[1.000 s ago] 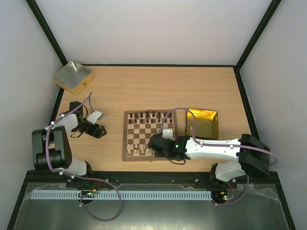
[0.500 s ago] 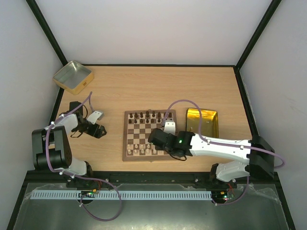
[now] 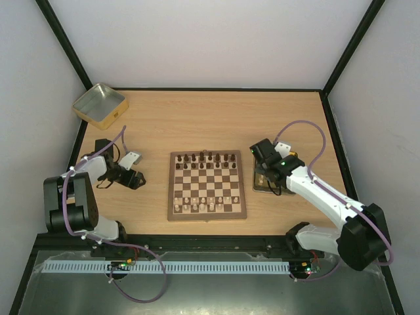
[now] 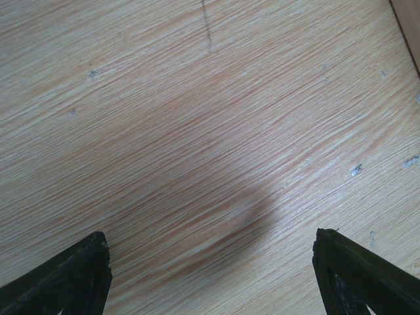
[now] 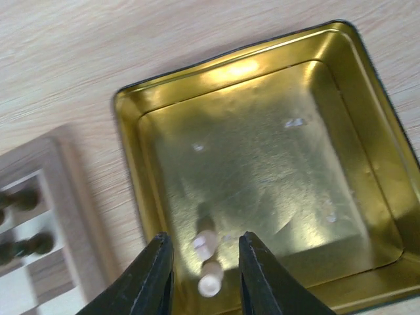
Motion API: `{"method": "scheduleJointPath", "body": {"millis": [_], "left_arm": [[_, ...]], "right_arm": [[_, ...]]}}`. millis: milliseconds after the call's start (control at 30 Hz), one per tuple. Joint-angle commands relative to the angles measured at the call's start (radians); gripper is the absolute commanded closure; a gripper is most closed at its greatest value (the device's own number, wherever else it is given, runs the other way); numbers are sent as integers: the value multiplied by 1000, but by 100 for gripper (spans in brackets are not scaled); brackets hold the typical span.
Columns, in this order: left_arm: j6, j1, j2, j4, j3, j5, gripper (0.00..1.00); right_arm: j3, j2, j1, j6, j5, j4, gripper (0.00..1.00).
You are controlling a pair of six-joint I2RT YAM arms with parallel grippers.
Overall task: Set up the chess pieces on the board
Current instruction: Pick up the chess piece from the storage box.
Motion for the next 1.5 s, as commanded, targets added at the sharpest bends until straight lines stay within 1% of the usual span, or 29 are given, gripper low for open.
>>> {"method": "scheduleJointPath", "body": {"millis": [0, 167, 333, 900, 1100, 1333, 1467], "left_arm": [[9, -2, 29, -71, -21, -3, 16], [12, -3, 35, -73, -20, 0, 16], [13, -3, 30, -74, -19, 2, 16], [17, -5, 33, -78, -18, 7, 16], [18, -5, 31, -79, -18, 9, 16], [21, -5, 33, -80, -18, 12, 16], [21, -6, 31, -81, -17, 12, 16]], "right_arm": [[-37, 43, -106, -130, -92, 71, 73], [-67, 120, -151, -156, -181, 141, 73], [-80, 155, -162, -173, -231, 188, 73], [-113, 197, -162, -197, -249, 208, 75], [-117, 213, -162, -199, -240, 223, 84], [-117, 230, -162, -191, -215, 229, 91], [-101, 210, -163, -182, -179, 203, 95]]}}
